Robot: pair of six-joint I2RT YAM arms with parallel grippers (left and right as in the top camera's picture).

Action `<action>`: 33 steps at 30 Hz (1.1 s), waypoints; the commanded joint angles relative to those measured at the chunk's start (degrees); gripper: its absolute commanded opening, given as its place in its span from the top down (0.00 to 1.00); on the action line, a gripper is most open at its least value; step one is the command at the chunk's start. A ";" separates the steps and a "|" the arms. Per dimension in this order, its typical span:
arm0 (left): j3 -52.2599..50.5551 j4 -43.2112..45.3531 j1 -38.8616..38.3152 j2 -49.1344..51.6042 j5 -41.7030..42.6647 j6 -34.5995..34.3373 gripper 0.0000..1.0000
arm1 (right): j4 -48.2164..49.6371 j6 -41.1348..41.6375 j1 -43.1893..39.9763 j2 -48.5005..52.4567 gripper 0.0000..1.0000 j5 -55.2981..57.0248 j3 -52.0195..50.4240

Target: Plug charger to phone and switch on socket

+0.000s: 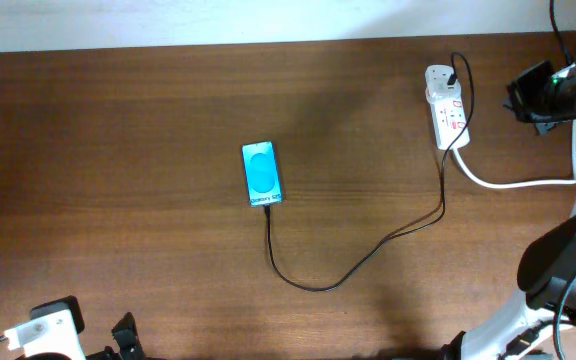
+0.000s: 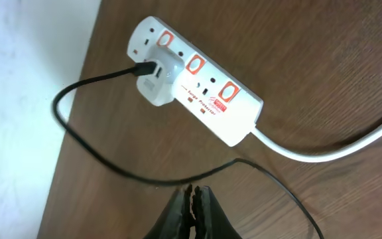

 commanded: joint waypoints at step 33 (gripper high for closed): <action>0.04 -0.09 0.13 -0.35 -0.42 -0.76 0.01 | 25.29 15.45 4.02 21.40 0.96 -0.28 0.68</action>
